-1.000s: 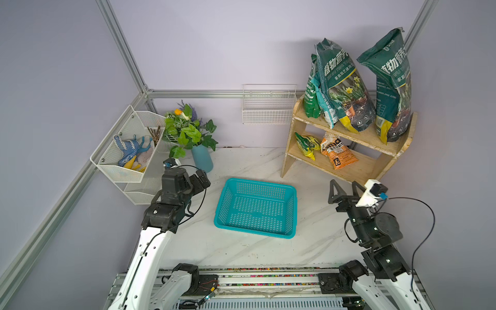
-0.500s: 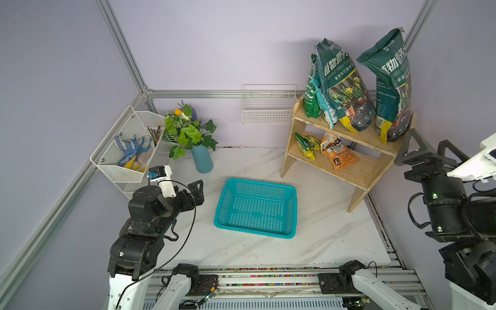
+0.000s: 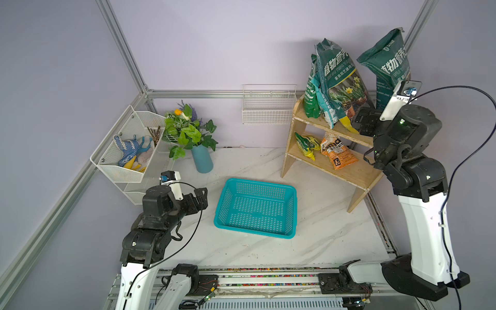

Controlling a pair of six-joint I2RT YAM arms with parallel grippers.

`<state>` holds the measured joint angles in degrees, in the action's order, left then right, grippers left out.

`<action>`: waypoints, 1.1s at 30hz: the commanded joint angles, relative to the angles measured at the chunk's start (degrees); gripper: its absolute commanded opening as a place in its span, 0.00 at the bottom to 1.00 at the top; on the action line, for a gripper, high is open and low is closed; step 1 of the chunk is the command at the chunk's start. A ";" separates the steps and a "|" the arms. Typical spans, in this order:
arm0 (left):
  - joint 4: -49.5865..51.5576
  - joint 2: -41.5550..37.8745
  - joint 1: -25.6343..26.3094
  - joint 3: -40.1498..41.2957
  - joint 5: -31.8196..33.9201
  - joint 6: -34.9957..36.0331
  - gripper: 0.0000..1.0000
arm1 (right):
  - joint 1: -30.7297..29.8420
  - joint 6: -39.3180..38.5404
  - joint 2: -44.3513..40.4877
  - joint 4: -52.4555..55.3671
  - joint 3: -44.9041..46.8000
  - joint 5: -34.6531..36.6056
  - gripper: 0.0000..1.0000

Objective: Take down the fertilizer bag from the shelf
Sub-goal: Pick up the fertilizer bag from the shelf.

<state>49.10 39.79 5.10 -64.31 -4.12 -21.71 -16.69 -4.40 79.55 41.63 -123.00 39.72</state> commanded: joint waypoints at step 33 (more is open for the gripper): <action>-0.50 -3.83 -1.52 4.24 -1.34 0.44 1.00 | 22.93 7.81 18.04 4.16 -18.86 -23.66 0.03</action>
<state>49.10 36.45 3.97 -62.61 -4.54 -21.74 5.06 0.93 97.54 44.60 -140.46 21.02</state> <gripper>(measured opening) 0.997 0.501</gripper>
